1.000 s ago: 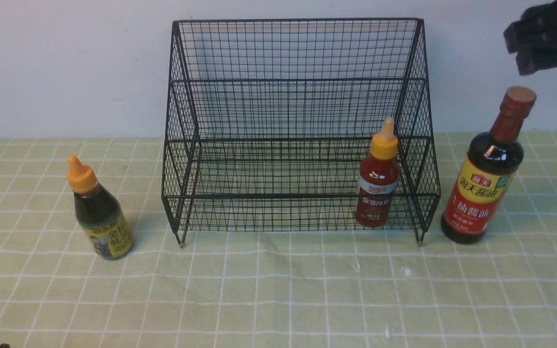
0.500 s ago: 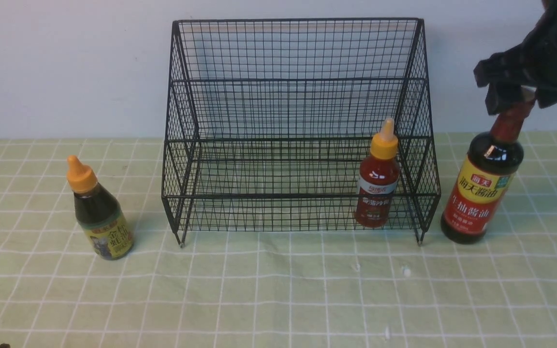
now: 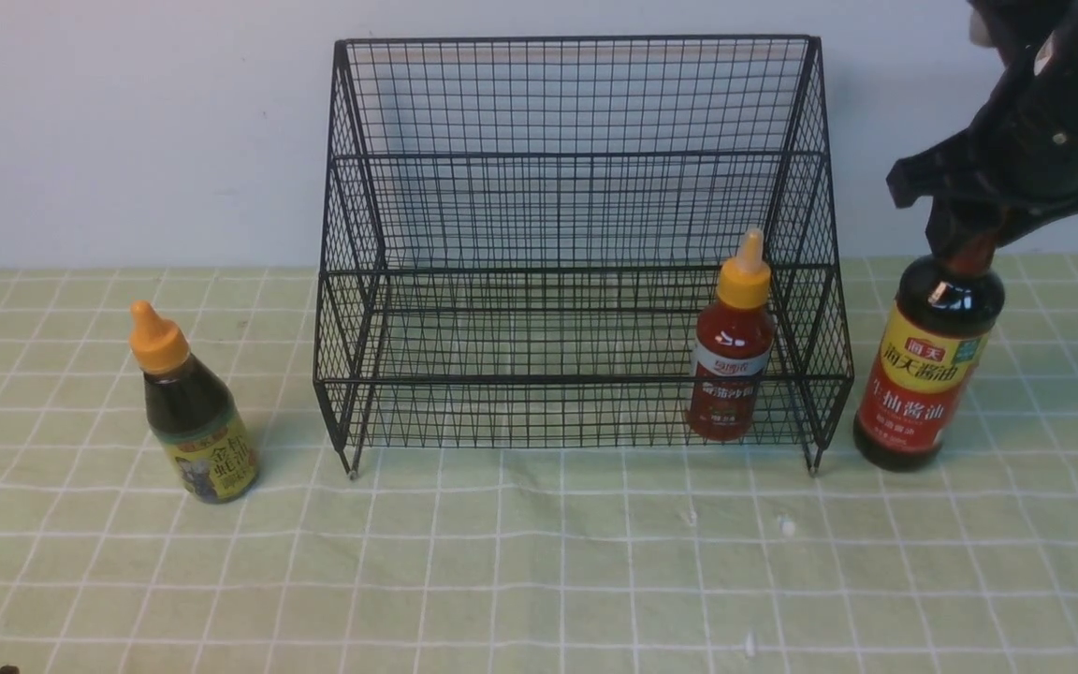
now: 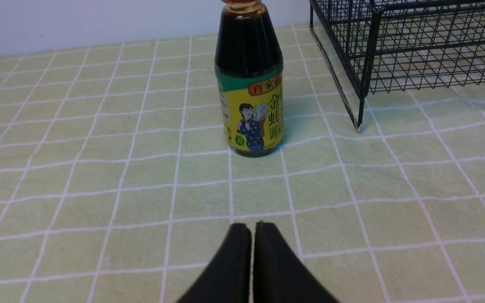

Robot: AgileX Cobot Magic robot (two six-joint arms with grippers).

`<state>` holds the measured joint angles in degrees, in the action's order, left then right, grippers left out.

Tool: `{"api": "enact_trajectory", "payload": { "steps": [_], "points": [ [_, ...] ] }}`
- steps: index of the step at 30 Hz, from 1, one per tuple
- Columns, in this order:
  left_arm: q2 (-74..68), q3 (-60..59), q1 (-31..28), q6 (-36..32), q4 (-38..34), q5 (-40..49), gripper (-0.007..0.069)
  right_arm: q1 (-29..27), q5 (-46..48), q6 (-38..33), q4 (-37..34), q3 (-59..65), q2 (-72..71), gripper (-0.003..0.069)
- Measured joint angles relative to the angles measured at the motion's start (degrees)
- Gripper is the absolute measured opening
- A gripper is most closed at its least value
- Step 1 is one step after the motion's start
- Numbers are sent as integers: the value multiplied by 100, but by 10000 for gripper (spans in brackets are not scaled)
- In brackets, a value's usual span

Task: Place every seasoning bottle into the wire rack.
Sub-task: Use the right arm to grab the condiment bottle closest to it, then use the right arm to put the condiment bottle back on the shelf

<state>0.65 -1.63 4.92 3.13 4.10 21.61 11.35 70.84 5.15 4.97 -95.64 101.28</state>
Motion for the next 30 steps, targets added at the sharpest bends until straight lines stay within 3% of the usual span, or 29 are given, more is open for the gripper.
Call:
{"api": "enact_trajectory", "payload": {
  "steps": [7, 18, 23, 30],
  "points": [
    [0, 0, 0, 0, 0, 0, -6, 0, 282, -252, 125, -38, -309, 276],
    [0, 0, 0, 0, 0, 0, -6, 0, 535, -340, 22, -1982, -845, 276],
    [0, 0, 0, 0, 0, 0, -6, 0, 573, -514, -597, -2753, -845, 276],
    [0, 0, 0, 0, 0, 0, -6, 6, 221, -841, -1657, -2867, -646, 276]
  ]
}}
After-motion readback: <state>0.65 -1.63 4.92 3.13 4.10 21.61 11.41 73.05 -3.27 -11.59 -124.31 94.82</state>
